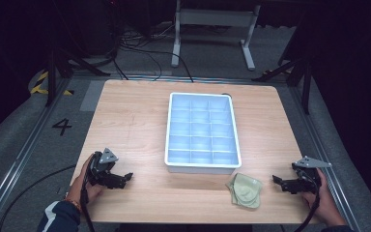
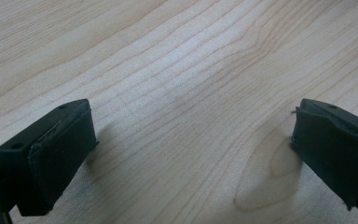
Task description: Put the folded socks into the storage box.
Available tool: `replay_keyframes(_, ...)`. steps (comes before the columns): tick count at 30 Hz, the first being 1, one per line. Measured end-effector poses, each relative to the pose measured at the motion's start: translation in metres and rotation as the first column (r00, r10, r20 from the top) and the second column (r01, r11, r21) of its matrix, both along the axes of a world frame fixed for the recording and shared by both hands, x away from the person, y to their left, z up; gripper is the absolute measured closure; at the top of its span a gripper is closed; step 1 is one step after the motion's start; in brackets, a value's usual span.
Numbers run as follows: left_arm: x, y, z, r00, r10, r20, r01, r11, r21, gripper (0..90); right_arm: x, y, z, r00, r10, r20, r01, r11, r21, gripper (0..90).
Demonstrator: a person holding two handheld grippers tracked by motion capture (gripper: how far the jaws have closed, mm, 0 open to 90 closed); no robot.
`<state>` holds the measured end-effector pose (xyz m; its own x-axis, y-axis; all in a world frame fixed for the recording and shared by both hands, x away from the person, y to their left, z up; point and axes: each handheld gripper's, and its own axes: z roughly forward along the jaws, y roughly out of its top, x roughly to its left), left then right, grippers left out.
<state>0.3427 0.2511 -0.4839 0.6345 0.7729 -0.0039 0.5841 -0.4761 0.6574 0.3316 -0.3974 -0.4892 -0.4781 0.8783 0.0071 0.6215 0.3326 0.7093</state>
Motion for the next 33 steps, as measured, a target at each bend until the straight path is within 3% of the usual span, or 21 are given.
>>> replay_keyframes(7,-0.002,0.002,0.0,1.0,0.0,0.002,0.0,1.0,0.003,0.2,-0.001,0.0,0.0,0.9999,0.015,0.0,-0.015,0.9999,0.005,0.0)
replay_keyframes(12,-0.007,0.002,0.0,0.9995,0.031,-0.001,-0.031,0.9995,-0.006,0.2,0.0,0.0,0.0,0.9993,0.037,0.0,-0.037,0.9993,0.004,0.0)
replay_keyframes(17,-0.005,0.003,0.0,0.9998,0.017,0.002,-0.017,0.9998,0.003,0.2,0.0,-0.002,0.0,0.9979,0.065,0.001,-0.065,0.9979,-0.001,0.0)
replay_keyframes(21,-0.005,0.002,0.0,0.9999,0.016,0.002,-0.016,0.9999,0.002,0.2,-0.001,-0.002,0.001,0.9984,0.056,-0.008,-0.056,0.9984,-0.002,0.4)
replay_keyframes(24,-0.007,0.002,0.0,0.9996,0.028,-0.002,-0.028,0.9996,-0.008,0.3,-0.001,0.0,0.003,0.9983,0.058,-0.013,-0.058,0.9983,-0.001,5.4)
replay_keyframes(26,-0.007,0.004,0.0,0.9997,0.025,-0.001,-0.025,0.9997,-0.002,0.3,-0.001,0.001,0.005,0.9972,0.075,0.005,-0.075,0.9972,0.004,20.1)
replay_keyframes(27,-0.007,0.004,0.0,0.9997,0.024,-0.002,-0.024,0.9997,-0.006,0.3,-0.002,0.002,0.006,0.9961,0.088,0.009,-0.088,0.996,0.008,23.2)
replay_keyframes(29,-0.007,0.005,0.0,0.9999,0.016,0.002,-0.016,0.9999,-0.002,0.3,-0.003,0.006,0.007,0.995,0.1,0.003,-0.1,0.995,0.004,18.3)
replay_keyframes(33,-0.007,0.004,0.0,0.9997,0.022,-0.002,-0.022,0.9997,-0.01,0.3,-0.006,0.011,0.013,0.9912,0.13,0.025,-0.131,0.9913,0.017,21.9)
